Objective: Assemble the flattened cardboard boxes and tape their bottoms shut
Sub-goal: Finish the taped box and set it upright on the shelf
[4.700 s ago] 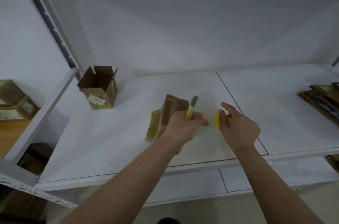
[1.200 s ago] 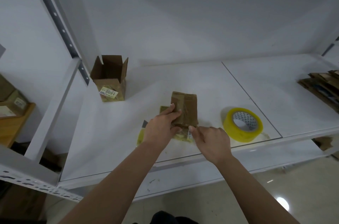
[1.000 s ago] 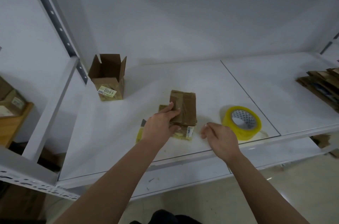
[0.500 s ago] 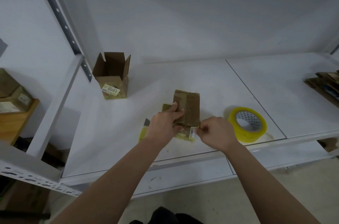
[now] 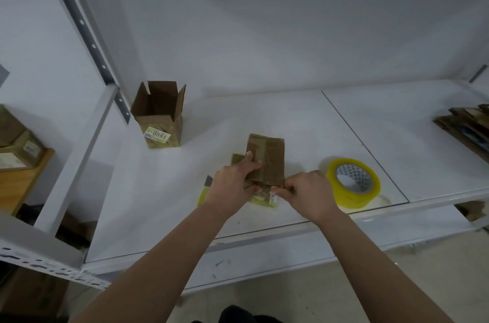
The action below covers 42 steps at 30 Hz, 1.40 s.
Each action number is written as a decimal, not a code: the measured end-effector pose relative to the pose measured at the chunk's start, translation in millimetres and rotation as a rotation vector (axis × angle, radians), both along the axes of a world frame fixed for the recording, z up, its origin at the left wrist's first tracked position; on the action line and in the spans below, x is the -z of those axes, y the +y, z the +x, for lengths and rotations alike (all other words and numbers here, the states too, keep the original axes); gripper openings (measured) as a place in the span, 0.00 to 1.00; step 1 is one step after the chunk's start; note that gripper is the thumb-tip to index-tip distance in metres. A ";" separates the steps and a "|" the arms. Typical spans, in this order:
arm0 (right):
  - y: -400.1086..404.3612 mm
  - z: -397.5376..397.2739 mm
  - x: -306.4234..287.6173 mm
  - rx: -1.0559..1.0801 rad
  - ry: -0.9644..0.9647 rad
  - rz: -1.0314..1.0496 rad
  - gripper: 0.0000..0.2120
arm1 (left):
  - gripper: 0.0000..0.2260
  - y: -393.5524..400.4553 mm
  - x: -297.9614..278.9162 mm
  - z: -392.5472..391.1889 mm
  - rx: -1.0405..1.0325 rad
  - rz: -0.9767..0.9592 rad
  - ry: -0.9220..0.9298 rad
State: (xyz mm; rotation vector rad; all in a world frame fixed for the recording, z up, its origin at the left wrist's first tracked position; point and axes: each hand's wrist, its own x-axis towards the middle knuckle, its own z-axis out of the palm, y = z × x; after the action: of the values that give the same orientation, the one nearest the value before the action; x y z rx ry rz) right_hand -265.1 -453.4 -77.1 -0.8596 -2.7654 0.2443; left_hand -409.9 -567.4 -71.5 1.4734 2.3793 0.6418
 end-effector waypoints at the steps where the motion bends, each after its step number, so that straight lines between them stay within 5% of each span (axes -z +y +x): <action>1: -0.3 0.1 0.4 0.003 0.004 0.004 0.21 | 0.25 -0.5 -1.3 0.7 0.008 -0.008 0.012; 7: 8.6 12.1 2.9 -0.001 -0.026 -0.267 0.07 | 0.23 8.9 -13.9 14.9 -0.055 -0.043 0.044; 12: 9.1 17.6 10.6 -0.034 0.027 -0.495 0.13 | 0.43 36.8 -12.9 38.5 -0.274 -0.109 0.000; 18: 19.5 24.7 -2.8 0.092 0.179 -0.156 0.17 | 0.37 34.8 -1.5 33.3 -0.251 -0.001 0.003; 22: 24.7 19.1 -33.6 -0.001 -0.096 0.006 0.45 | 0.35 26.7 -13.8 15.8 0.052 0.069 0.108; 25: 24.2 12.7 -49.0 -0.108 -0.244 0.077 0.57 | 0.34 16.8 -26.6 0.3 0.346 0.087 0.201; 30: 20.8 -3.6 -53.8 -0.022 -0.095 0.089 0.53 | 0.30 8.7 -33.4 -15.5 0.298 0.329 0.366; 33: 17.1 -13.3 -57.5 0.202 0.023 -0.032 0.49 | 0.24 5.7 -34.7 -12.4 0.055 0.489 0.224; 35: 16.0 -18.0 -58.2 0.277 0.056 -0.077 0.47 | 0.19 5.3 -37.9 -4.4 -0.045 0.492 -0.059; 38: 13.4 -22.7 -61.9 0.246 0.104 -0.205 0.39 | 0.18 8.2 -36.9 3.9 -0.050 0.444 -0.417; 42: 11.4 -14.8 -63.7 0.115 0.151 -0.412 0.22 | 0.17 8.0 -33.7 -2.7 -0.082 0.454 -0.512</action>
State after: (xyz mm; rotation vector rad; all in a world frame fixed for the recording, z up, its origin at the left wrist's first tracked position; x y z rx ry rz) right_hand -279.8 -442.0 -13.4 -1.0394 -2.5515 0.8411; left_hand -412.6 -559.4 -37.8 1.1671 1.9740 1.4574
